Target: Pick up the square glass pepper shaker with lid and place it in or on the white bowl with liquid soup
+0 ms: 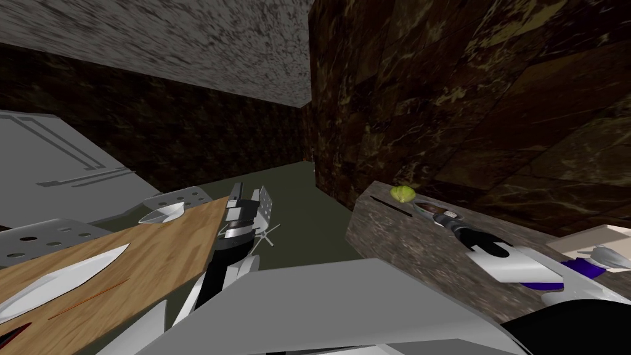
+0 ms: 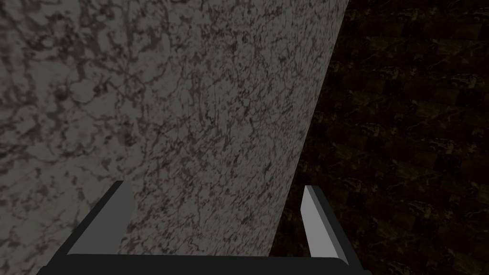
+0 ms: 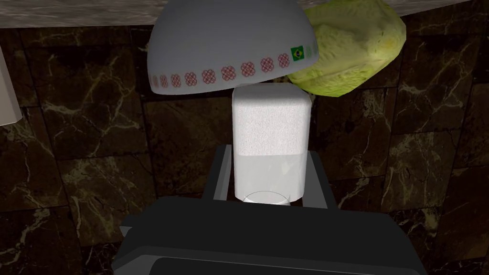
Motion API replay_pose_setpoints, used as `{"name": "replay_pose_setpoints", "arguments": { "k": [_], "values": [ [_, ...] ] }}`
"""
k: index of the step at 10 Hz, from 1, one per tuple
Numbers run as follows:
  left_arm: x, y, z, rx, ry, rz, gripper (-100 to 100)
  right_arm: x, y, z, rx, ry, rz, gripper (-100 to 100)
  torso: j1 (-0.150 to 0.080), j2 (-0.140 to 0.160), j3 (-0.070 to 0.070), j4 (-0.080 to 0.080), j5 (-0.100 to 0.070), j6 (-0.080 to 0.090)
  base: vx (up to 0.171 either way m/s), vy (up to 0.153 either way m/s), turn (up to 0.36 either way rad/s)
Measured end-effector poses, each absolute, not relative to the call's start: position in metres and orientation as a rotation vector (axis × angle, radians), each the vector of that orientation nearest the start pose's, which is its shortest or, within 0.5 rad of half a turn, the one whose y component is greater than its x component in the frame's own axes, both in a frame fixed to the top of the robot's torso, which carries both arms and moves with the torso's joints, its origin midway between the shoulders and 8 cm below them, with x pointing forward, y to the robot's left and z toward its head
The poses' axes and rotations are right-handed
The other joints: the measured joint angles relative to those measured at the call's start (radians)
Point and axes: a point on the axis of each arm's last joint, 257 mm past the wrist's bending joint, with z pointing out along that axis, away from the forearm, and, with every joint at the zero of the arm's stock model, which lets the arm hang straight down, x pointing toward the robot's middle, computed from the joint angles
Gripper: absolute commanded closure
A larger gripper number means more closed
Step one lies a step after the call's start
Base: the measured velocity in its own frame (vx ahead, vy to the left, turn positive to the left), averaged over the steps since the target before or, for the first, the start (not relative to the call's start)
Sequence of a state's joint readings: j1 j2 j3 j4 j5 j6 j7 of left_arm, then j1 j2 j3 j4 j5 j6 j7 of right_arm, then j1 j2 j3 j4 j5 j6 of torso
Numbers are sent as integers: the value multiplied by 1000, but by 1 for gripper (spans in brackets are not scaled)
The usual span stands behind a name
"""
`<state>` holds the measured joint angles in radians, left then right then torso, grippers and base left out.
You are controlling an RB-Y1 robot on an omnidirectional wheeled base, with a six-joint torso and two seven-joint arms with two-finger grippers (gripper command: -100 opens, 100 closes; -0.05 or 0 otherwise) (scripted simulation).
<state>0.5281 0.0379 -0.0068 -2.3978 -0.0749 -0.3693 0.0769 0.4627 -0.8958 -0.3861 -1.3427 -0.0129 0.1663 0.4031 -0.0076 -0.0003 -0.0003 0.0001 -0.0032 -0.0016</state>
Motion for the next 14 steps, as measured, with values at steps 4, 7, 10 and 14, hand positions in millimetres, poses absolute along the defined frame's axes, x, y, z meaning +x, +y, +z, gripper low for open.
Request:
{"name": "replay_pose_setpoints", "arguments": {
  "k": [4, 7, 10, 14],
  "values": [
    [342, 267, 42, -650, 690, -1309, 0, 301, -771, -184, 812, 1679, -381, 100, 0, 1, 0, 0, 0, 0, -10, 6, -7],
    [342, 267, 42, -650, 690, -1309, 0, 310, -774, -157, 818, 1647, -346, 100, 1, 1, 1, 0, 0, 0, -17, 9, -8],
    [342, 267, 42, -650, 690, -1309, 0, 321, -772, -133, 806, 1640, -322, 100, 1, 2, 1, 0, 1, 0, -21, -3, -8],
    [342, 267, 42, -650, 690, -1309, 0, 324, -761, -127, 717, 1733, -385, 100, -8, -3, -2, -1, -1, -1, 36, -103, 15]
  ]
}}
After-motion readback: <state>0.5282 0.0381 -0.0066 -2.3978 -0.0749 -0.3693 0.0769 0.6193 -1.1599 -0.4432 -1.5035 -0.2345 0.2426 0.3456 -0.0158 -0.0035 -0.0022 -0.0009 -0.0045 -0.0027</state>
